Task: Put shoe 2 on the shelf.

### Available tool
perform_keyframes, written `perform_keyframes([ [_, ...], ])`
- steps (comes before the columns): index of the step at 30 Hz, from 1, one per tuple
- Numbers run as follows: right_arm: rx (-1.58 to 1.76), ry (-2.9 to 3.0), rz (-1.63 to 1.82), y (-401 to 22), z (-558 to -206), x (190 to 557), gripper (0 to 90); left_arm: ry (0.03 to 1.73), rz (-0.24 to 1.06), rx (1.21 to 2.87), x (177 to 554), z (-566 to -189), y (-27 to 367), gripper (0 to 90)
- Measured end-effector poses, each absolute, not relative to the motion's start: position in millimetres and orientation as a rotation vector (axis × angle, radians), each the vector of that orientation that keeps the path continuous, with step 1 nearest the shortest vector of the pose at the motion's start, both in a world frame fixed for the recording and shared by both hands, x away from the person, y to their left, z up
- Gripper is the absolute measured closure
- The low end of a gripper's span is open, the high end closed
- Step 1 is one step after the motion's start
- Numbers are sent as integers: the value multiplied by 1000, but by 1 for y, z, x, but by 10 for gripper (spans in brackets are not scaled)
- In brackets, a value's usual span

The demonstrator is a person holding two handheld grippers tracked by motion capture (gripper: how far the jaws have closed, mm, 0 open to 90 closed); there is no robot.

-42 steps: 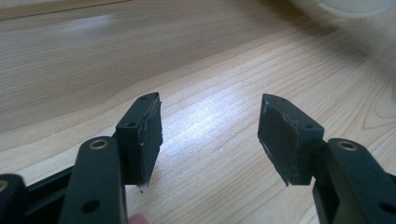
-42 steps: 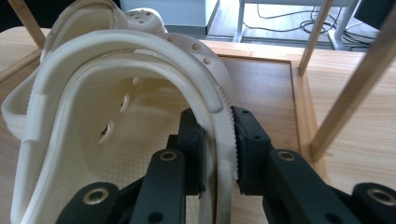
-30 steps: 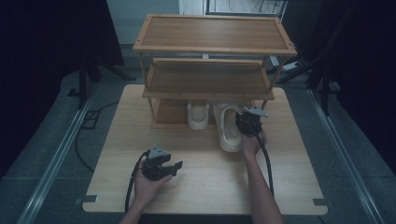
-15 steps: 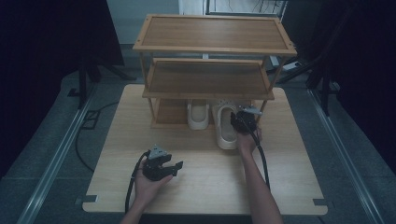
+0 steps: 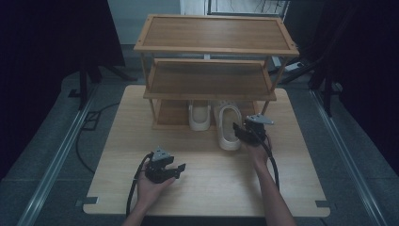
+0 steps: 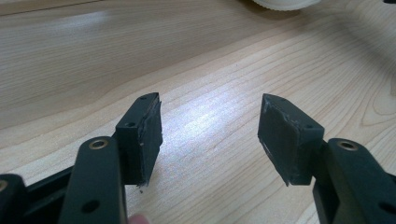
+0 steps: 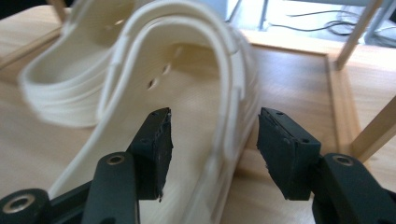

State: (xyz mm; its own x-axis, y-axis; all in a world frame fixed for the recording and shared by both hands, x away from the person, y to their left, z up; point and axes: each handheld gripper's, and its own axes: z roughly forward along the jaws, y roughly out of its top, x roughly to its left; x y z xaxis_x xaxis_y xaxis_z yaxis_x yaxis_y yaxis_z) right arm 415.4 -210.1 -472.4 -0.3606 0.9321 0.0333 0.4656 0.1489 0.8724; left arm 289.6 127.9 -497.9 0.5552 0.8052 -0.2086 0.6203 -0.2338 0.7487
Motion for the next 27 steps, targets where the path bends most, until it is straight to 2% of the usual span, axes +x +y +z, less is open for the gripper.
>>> perform_keyframes([
  [11, 1289, 1962, 1249, -221, -460, 372, 518, 1148, 270, 1961, 289, -498, 127, 399],
  [20, 1223, 2099, 1220, -231, -459, 339, 821, 1148, 270, 1967, 289, -499, 126, 399],
  [23, 1208, 2143, 1202, -235, -461, 331, 881, 1147, 270, 1965, 289, -499, 126, 399],
  [27, 1208, 2196, 1153, -237, -469, 327, 895, 1146, 270, 1966, 289, -499, 126, 398],
])
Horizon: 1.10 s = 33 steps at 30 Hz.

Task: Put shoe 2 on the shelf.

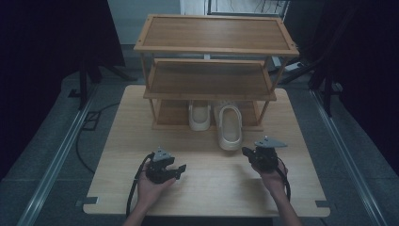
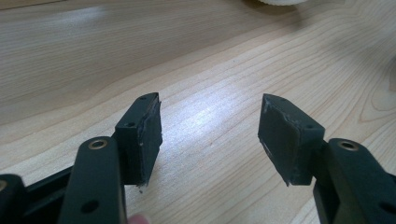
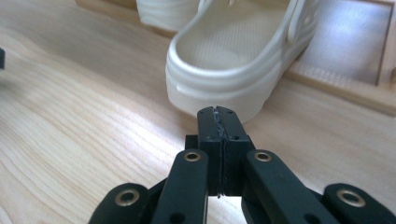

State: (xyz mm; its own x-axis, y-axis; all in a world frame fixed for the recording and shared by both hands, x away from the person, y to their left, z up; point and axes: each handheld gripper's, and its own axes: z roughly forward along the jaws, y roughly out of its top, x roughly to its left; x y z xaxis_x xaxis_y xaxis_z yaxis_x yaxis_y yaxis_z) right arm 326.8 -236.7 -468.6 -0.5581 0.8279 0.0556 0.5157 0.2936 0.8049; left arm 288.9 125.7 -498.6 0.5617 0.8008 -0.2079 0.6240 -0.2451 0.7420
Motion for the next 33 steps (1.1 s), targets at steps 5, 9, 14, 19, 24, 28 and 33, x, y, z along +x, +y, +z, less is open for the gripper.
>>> perform_keyframes([
  [5, 1209, 2213, 1117, -229, -479, 333, 895, 1145, 268, 1972, 289, -499, 125, 398],
  [9, 1219, 2208, 1100, -223, -484, 340, 896, 1146, 268, 1971, 289, -499, 125, 398],
  [14, 1241, 2198, 1122, -215, -489, 349, 898, 1146, 270, 1970, 289, -499, 125, 398],
  [19, 1277, 2173, 1138, -211, -491, 361, 898, 1145, 270, 1975, 289, -499, 125, 399],
  [24, 1296, 2157, 1140, -204, -492, 377, 896, 1148, 273, 1975, 289, -499, 126, 398],
  [28, 1304, 2142, 1166, -197, -496, 387, 896, 1150, 274, 1974, 290, -499, 126, 397],
  [33, 1311, 2140, 1161, -188, -496, 401, 894, 1147, 272, 1975, 290, -499, 126, 398],
])
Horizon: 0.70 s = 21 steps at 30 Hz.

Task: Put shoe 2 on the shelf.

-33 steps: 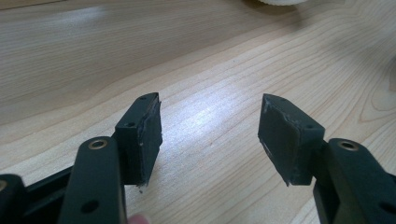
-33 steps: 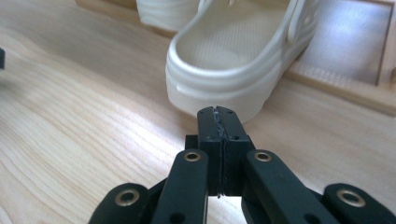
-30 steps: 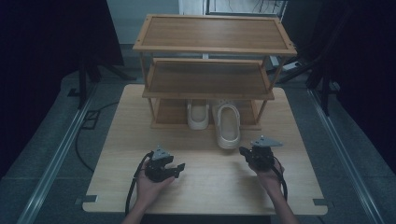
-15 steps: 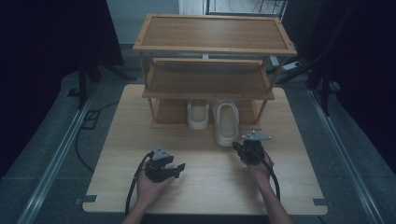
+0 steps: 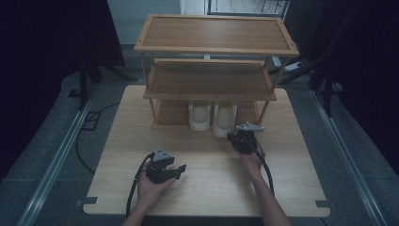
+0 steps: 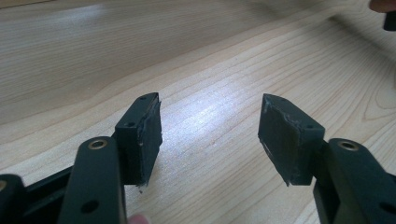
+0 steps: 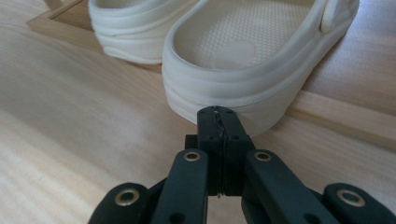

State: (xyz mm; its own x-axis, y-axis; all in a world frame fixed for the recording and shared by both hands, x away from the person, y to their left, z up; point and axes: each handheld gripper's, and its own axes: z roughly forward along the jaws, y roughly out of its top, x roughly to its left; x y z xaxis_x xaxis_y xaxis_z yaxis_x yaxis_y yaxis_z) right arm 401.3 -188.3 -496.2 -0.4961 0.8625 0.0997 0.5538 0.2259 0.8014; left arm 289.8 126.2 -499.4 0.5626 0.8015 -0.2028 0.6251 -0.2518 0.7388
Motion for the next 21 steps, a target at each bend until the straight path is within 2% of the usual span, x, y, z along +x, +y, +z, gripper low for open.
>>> perform_keyframes([
  [16, 1359, 2102, 1163, -179, -498, 426, 877, 1153, 271, 1965, 291, -499, 129, 398],
  [21, 1340, 2092, 1186, -180, -496, 420, 782, 1155, 273, 1964, 291, -499, 129, 398],
])
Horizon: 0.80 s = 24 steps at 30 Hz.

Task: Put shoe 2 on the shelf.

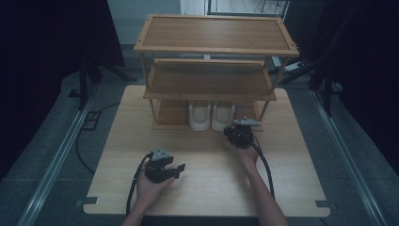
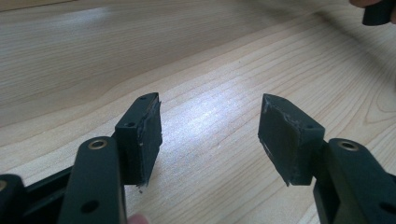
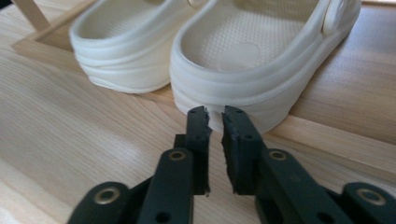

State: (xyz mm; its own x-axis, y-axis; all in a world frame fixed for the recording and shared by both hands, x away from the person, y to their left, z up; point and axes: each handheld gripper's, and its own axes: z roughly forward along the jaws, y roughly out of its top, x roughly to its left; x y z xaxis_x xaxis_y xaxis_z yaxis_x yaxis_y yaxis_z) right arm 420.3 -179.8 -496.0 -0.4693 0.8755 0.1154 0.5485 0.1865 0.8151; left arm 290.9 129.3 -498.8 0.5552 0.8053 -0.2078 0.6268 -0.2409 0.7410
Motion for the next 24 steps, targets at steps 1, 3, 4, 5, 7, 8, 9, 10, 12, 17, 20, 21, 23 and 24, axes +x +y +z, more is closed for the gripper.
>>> perform_keyframes([
  [1, 1330, 2084, 1198, -181, -494, 417, 744, 1155, 275, 1967, 291, -499, 129, 398],
  [3, 1310, 2047, 1211, -182, -491, 410, 662, 1155, 274, 1968, 290, -499, 129, 397],
  [4, 1301, 2033, 1214, -183, -489, 406, 620, 1155, 274, 1967, 290, -500, 129, 398],
  [5, 1300, 2032, 1219, -184, -488, 403, 600, 1155, 274, 1967, 290, -500, 129, 398],
  [7, 1283, 2051, 1232, -187, -485, 397, 568, 1155, 274, 1966, 289, -500, 128, 398],
  [8, 1266, 2045, 1241, -189, -483, 392, 555, 1154, 274, 1965, 289, -499, 128, 398],
  [9, 1255, 2043, 1247, -191, -482, 389, 546, 1154, 275, 1967, 289, -499, 128, 398],
  [10, 1248, 2048, 1255, -193, -480, 385, 537, 1154, 275, 1965, 289, -499, 129, 398],
  [12, 1237, 2062, 1278, -197, -478, 377, 523, 1155, 279, 1963, 289, -498, 129, 398],
  [17, 1173, 2098, 1283, -207, -476, 354, 501, 1161, 283, 1958, 289, -497, 131, 398],
  [20, 1152, 2122, 1279, -213, -476, 341, 496, 1163, 284, 1952, 289, -497, 132, 398],
  [21, 1146, 2129, 1274, -215, -476, 337, 496, 1162, 285, 1952, 289, -496, 132, 398],
  [23, 1134, 2141, 1259, -219, -478, 329, 493, 1160, 287, 1949, 289, -495, 133, 398],
  [24, 1133, 2145, 1255, -221, -479, 326, 492, 1160, 288, 1947, 289, -495, 133, 398],
])
